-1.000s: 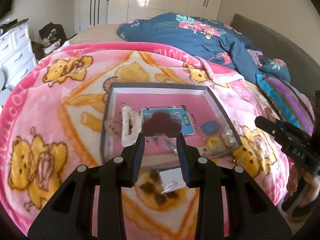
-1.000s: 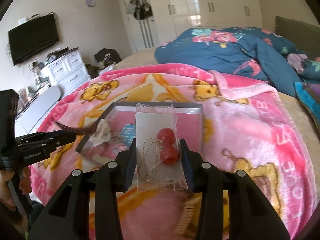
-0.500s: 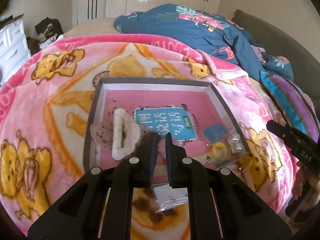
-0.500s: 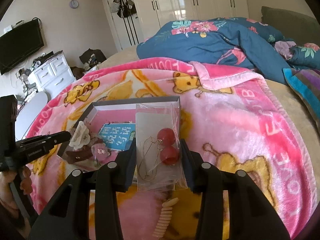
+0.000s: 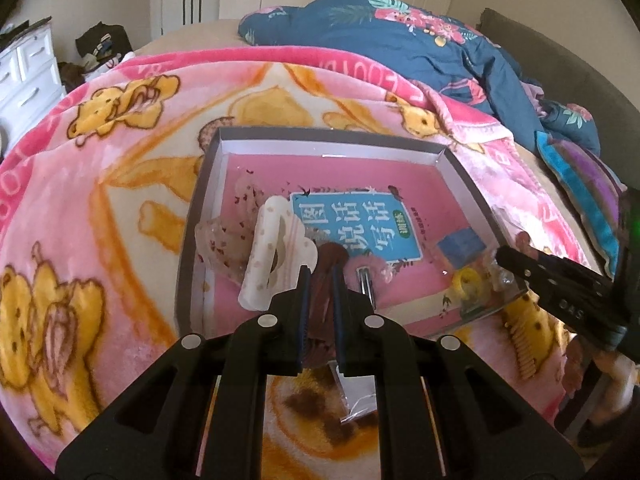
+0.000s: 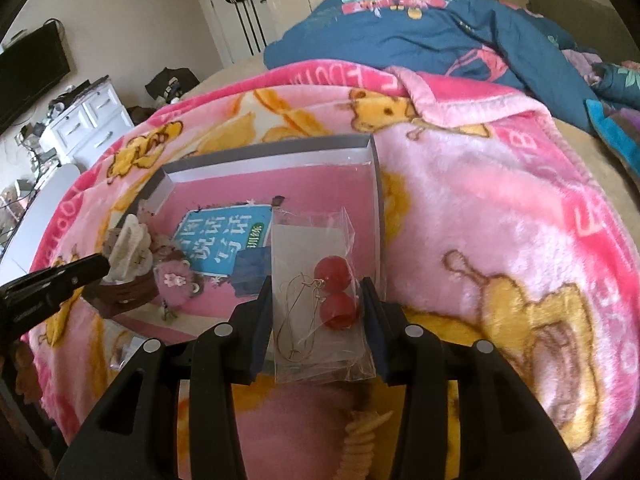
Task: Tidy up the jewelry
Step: 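Carry the brown clip into the tray with left tool while right tool carries the earring bag, then open both tools and lift them away from the tray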
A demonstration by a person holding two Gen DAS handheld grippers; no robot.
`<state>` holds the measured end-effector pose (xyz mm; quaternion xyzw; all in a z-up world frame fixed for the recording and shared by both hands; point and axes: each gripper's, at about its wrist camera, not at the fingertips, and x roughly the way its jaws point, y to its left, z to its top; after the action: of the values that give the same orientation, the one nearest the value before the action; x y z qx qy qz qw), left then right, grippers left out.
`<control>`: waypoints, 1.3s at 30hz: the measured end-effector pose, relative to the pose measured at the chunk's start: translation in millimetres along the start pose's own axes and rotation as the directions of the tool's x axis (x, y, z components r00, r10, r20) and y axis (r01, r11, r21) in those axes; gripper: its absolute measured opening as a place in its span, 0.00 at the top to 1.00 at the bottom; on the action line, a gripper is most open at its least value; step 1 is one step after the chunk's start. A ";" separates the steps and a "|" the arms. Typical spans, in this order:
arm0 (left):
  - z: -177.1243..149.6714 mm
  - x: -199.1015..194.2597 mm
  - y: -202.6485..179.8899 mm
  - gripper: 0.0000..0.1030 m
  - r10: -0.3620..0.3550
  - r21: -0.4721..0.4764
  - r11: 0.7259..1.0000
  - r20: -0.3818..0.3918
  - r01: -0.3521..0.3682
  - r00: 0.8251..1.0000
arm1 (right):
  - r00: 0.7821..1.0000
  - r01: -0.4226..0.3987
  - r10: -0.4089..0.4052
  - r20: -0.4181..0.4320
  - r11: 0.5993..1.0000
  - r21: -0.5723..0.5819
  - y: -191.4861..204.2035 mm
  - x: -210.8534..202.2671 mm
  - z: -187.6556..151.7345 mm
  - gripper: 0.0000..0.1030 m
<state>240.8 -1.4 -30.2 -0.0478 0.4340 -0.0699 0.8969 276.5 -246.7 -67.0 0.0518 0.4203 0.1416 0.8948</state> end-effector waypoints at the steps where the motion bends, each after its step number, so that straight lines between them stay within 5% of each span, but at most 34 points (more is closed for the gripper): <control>1: -0.7 0.8 -0.1 0.96 0.001 0.001 1.000 -0.002 -0.001 1.000 | 1.000 0.003 -0.003 -0.001 1.000 0.006 0.3 2.6 1.2 0.59; 16: -1.1 -13.1 -11.1 0.94 -0.010 0.020 1.000 0.015 0.010 1.000 | 0.995 -0.005 0.005 0.101 1.000 0.000 -3.4 -45.3 1.5 0.28; 22: -0.4 -29.4 -18.0 0.80 -0.017 0.027 1.000 0.041 0.016 0.999 | 0.990 -0.001 0.003 0.144 1.000 -0.013 -2.2 -74.4 -2.3 0.17; 36: -2.8 -75.4 -30.5 0.17 -0.018 0.034 0.999 0.111 0.014 0.994 | 0.977 -0.007 0.013 0.213 1.000 -0.026 3.7 -125.8 -11.5 0.16; 39: -5.2 -83.5 -30.1 0.13 -0.012 0.030 1.000 0.126 0.009 0.992 | 0.975 -0.007 0.014 0.223 0.999 -0.032 4.0 -133.7 -13.6 0.16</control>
<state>183.0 -17.2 35.5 -0.0413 0.3752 -0.0777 0.9227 184.1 -282.9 23.7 0.0558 0.3148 0.1460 0.9362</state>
